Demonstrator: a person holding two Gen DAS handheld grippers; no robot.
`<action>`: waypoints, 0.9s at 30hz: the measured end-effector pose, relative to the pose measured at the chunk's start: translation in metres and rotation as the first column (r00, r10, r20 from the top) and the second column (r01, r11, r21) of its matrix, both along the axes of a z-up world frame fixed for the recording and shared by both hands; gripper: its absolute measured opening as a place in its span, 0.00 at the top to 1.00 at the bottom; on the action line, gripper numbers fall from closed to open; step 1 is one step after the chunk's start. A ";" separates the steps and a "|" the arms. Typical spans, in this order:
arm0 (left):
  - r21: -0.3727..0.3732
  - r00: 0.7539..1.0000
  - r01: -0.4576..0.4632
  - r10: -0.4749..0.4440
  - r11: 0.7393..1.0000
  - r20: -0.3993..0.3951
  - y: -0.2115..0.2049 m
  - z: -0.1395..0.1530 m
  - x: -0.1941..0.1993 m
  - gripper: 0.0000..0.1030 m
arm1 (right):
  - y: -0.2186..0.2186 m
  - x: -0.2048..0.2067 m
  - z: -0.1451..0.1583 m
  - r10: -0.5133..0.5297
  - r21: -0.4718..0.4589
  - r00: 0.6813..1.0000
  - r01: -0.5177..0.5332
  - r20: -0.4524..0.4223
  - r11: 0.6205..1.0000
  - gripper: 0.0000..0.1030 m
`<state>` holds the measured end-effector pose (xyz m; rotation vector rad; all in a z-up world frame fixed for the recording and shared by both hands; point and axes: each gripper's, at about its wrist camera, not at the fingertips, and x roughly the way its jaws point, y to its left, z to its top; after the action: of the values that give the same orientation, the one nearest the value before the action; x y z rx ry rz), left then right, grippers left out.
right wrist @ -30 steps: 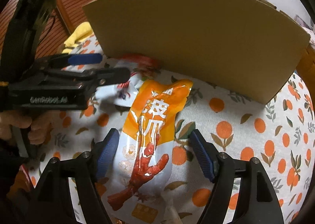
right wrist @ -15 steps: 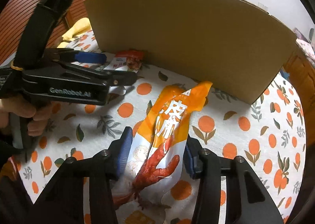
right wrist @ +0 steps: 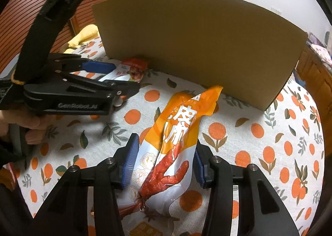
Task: Organize snacks
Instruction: 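Grasp the orange crayfish strip pack with the right tool while the left grasps the white duck-neck pack, then lift both packs over the cardboard box and open both tools to drop them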
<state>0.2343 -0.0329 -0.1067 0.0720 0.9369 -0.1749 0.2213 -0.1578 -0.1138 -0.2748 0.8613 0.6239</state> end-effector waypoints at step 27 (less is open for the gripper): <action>-0.074 0.994 0.033 -0.025 0.997 0.107 0.029 0.039 -0.062 0.39 | 0.022 0.004 0.003 0.017 -0.028 1.000 -0.017 0.012 0.999 0.70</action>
<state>0.1719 -0.0038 -0.0678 0.0243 0.8223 -0.2312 0.2248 -0.1356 -0.1107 -0.3110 0.8573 0.6257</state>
